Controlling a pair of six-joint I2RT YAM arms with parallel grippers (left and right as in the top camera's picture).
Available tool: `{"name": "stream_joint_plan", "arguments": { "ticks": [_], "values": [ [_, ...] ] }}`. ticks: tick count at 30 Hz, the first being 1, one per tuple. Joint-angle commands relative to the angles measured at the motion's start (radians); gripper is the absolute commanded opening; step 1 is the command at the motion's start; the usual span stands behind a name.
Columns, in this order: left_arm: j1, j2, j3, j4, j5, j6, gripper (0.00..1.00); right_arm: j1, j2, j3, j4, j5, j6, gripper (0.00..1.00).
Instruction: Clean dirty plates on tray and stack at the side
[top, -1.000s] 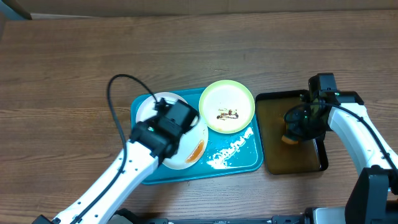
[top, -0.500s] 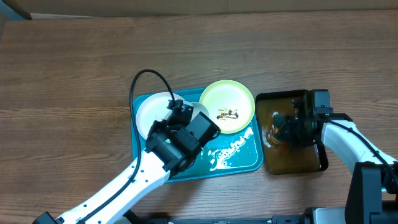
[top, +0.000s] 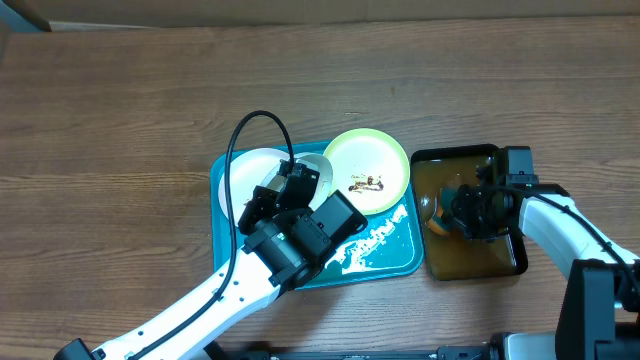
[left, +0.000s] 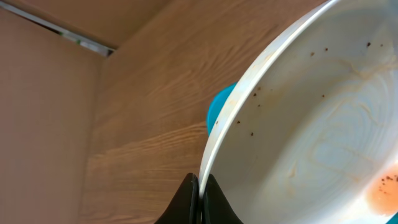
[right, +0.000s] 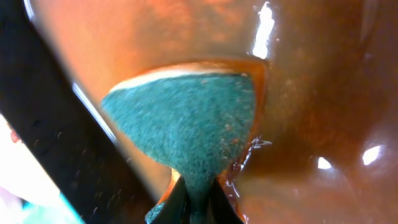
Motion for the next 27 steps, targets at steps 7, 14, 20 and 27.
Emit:
{"name": "stream_joint_plan", "arguments": {
  "ticks": [7, 14, 20, 27],
  "values": [
    [-0.066, -0.017, 0.045, 0.002, -0.096, 0.013, 0.04, -0.002, -0.015, 0.105, -0.121, 0.141, -0.045, 0.04],
    [-0.109, -0.017, 0.045, -0.018, 0.039, 0.013, 0.04, -0.002, -0.011, -0.002, -0.08, 0.294, -0.001, 0.04],
    [-0.1, -0.012, 0.039, -0.072, -0.051, -0.005, 0.04, -0.002, -0.011, -0.032, -0.05, 0.277, -0.001, 0.04],
    [-0.113, -0.012, 0.039, -0.049, -0.048, -0.003, 0.04, -0.002, -0.011, -0.032, -0.044, 0.257, -0.006, 0.04]
  ]
}}
